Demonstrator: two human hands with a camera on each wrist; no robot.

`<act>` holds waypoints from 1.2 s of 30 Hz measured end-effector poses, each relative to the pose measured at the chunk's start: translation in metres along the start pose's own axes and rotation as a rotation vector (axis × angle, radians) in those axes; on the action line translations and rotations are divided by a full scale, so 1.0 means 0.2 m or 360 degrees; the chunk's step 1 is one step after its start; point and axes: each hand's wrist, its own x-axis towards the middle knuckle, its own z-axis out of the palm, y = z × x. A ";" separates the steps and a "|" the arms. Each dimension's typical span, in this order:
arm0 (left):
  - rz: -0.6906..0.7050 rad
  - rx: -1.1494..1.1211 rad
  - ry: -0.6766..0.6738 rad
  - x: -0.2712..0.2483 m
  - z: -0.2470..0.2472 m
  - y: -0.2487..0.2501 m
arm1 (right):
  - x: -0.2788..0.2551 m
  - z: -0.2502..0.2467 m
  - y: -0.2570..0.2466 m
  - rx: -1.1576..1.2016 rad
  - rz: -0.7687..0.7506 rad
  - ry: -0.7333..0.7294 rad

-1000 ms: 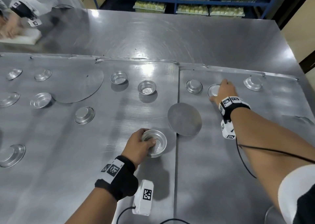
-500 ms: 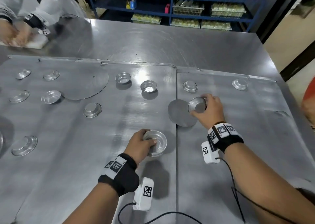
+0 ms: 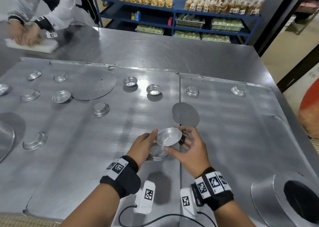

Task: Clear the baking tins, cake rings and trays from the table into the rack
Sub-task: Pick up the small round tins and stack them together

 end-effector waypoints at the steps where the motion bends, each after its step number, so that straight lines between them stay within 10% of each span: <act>1: 0.0003 -0.0002 -0.0012 -0.01 0.00 0.01 | -0.02 0.01 0.01 0.0007 0.0011 -0.0031; 24: 0.0084 0.0261 0.0055 0.06 0.03 -0.02 | 0.10 -0.09 0.11 -0.0015 0.0344 -0.0618; 36: 0.0098 0.0287 0.0052 0.20 0.19 0.08 | 0.73 -0.54 0.25 -0.1536 0.0466 -0.0258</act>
